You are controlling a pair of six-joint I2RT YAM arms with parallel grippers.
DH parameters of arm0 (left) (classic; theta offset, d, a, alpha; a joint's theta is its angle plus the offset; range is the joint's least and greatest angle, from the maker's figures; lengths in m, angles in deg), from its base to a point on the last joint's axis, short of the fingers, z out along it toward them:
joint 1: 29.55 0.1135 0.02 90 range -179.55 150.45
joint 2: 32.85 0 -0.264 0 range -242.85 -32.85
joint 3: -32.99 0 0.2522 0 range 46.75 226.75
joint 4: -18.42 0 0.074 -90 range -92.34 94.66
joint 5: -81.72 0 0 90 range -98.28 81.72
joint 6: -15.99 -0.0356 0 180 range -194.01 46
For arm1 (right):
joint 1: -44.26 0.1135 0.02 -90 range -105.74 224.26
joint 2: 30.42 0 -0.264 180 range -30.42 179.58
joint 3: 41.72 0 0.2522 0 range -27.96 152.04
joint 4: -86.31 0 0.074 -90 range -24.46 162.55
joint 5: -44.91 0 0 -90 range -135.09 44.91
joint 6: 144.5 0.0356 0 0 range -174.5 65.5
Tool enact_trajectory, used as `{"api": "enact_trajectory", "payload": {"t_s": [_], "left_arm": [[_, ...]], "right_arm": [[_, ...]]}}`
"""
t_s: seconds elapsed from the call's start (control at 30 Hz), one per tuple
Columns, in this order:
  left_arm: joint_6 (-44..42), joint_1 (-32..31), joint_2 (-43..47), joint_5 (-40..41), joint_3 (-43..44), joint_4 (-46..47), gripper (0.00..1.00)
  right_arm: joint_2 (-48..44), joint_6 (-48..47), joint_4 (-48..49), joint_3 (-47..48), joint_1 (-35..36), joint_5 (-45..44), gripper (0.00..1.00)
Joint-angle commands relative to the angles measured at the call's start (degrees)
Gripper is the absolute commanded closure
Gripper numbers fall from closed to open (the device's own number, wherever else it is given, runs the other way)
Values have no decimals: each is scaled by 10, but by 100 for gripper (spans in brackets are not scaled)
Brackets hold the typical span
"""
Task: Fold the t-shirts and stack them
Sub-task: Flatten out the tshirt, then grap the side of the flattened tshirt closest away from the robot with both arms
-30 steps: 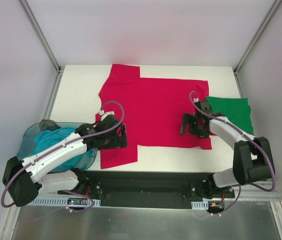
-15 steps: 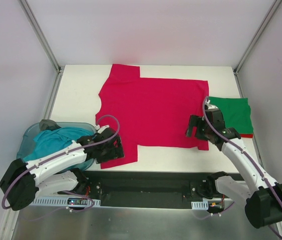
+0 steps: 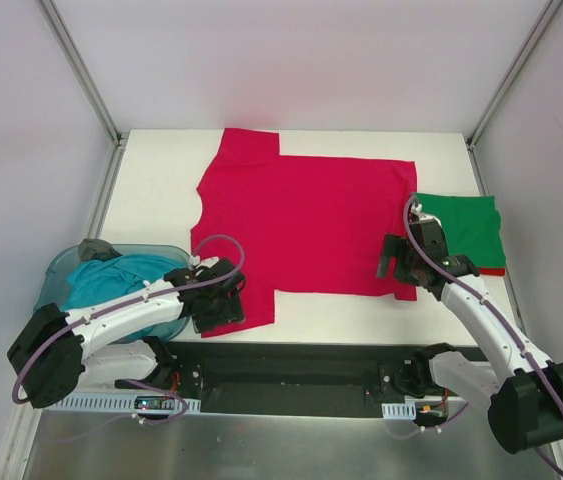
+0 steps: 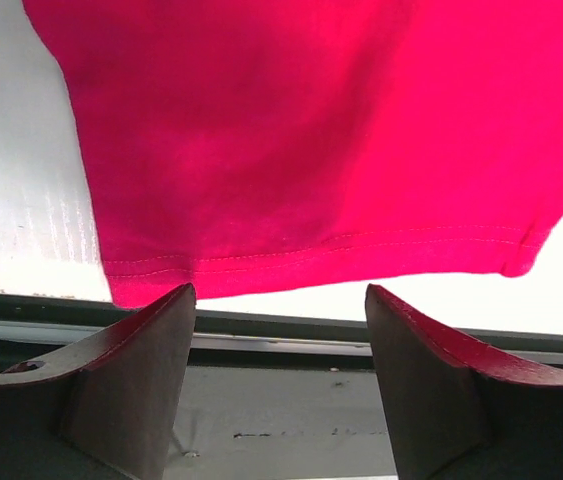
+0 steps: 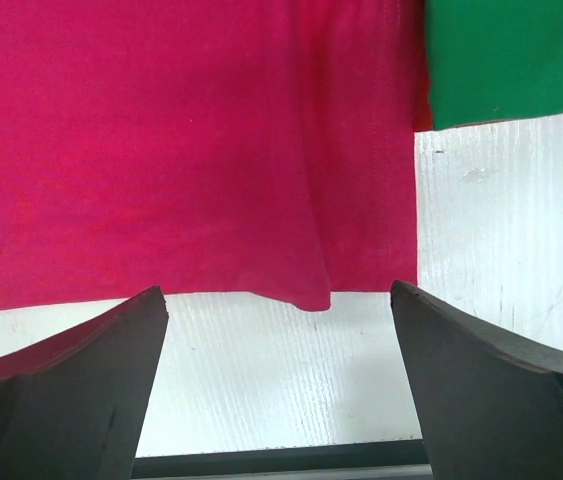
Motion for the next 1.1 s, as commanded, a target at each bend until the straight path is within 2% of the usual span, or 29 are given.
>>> {"api": "enact_trajectory", "payload": {"t_s": [0.0, 0.13, 0.47, 0.6, 0.7, 0.77, 0.83, 1.07], "left_arm": [[13, -7, -23, 7, 27, -37, 34], [12, -10, -48, 7, 37, -49, 38], [45, -9, -110, 75, 44, -52, 43], [57, -10, -127, 87, 52, -51, 52], [58, -9, -125, 96, 50, -51, 63], [56, -9, -121, 103, 52, -51, 75], [50, -9, -109, 114, 54, -52, 100], [23, 8, -34, 186, 65, -63, 100]], "right_arm": [[4, 8, -2, -4, -2, -19, 4], [5, 7, -2, -7, -4, -18, 4], [11, 6, 0, -12, -5, -19, 4], [11, 7, -1, -12, -5, -20, 4], [9, 8, 0, -13, -5, -24, 4], [5, 9, -3, -14, -7, -28, 4], [2, 15, -5, -17, -10, -31, 4], [-32, 63, -49, -27, -25, -59, 4]]}}
